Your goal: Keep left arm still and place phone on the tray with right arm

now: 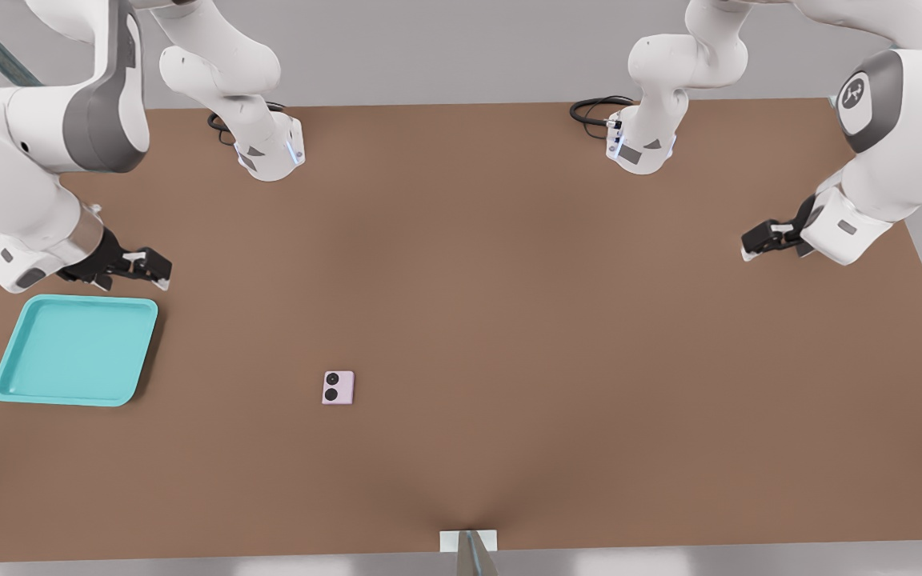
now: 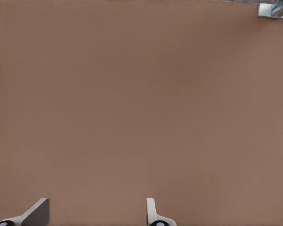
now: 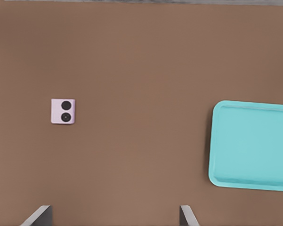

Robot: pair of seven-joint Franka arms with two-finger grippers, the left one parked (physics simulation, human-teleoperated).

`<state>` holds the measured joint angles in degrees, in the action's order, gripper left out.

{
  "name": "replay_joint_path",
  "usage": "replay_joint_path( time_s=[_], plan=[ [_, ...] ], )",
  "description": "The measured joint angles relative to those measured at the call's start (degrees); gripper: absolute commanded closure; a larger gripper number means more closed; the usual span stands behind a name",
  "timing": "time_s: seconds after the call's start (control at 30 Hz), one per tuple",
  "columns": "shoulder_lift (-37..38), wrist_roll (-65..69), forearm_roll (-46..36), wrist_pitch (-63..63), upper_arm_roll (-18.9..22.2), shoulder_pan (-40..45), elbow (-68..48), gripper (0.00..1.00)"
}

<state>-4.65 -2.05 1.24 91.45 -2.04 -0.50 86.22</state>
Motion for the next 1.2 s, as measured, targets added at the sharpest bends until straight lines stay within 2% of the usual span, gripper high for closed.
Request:
replay_joint_path(
  time_s=[0.17,0.37,0.43,0.53,0.93,1.2],
  plan=[
    [-4.81,-0.38,0.15,3.13,-0.21,-1.76,-0.37,0.00],
    [-20.84,-2.41,0.47,11.10,-0.56,-9.87,-4.58,0.00],
    [-26.74,-3.81,0.77,13.90,-1.82,-10.70,-6.58,0.00],
    [-31.82,-6.45,1.83,19.02,-4.05,-11.94,-7.16,0.00],
    [-39.46,-18.20,2.50,38.14,-4.76,-13.69,1.21,0.00],
    [-40.52,-22.17,2.54,45.29,-5.79,-12.05,4.42,0.00]
  ],
)
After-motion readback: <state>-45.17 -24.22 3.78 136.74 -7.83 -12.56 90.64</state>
